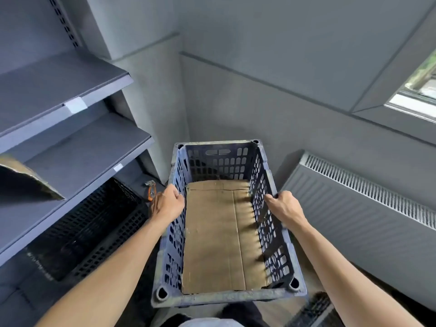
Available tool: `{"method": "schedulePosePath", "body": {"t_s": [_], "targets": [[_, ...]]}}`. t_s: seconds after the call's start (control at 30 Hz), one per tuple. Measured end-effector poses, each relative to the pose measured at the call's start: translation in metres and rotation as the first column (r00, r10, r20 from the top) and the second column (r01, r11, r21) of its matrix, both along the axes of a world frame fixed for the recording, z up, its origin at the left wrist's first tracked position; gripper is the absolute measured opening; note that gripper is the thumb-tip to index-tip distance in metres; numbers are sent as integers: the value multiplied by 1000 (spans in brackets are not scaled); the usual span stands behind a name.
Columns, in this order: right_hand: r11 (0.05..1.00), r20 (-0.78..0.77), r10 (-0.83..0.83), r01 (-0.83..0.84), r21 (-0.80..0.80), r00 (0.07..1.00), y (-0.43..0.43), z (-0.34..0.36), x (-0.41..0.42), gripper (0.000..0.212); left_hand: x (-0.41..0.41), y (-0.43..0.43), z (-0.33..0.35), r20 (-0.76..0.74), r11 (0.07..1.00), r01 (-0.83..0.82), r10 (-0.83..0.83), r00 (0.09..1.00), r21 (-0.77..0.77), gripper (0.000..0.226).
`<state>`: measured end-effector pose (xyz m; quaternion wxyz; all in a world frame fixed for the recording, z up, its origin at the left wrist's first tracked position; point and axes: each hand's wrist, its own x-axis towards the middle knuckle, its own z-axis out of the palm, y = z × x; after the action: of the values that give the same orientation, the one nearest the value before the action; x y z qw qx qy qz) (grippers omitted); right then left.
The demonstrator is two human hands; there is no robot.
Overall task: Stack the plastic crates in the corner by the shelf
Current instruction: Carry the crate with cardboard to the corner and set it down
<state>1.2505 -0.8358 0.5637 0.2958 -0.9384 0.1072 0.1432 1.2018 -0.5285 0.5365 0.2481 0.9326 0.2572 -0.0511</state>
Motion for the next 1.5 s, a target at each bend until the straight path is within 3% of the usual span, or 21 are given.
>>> {"method": "schedulePosePath", "body": {"t_s": [0.5,0.8,1.03,1.3,1.4,1.5], "targets": [[981,-57,195,-195,7,979,-8,-20,178,37,90,-32,-8,-14,978,-207,207,978,-14,14],[961,-109,266,-273,-50,958,41,-45,260,40,155,4,-56,-140,964,-248,235,962,-90,16],[951,-163,266,-286,-114,950,76,-70,311,58,193,22,-85,-269,955,-249,200,942,-162,16],[915,-225,363,-392,-100,904,100,-98,351,30,210,28,-125,-328,904,-309,207,922,-297,16],[910,-253,362,-399,-112,897,101,-117,370,43,214,27,-139,-327,867,-362,251,911,-342,18],[888,-284,386,-437,-141,877,102,-147,394,42,224,22,-155,-358,868,-376,255,898,-325,22]]}}
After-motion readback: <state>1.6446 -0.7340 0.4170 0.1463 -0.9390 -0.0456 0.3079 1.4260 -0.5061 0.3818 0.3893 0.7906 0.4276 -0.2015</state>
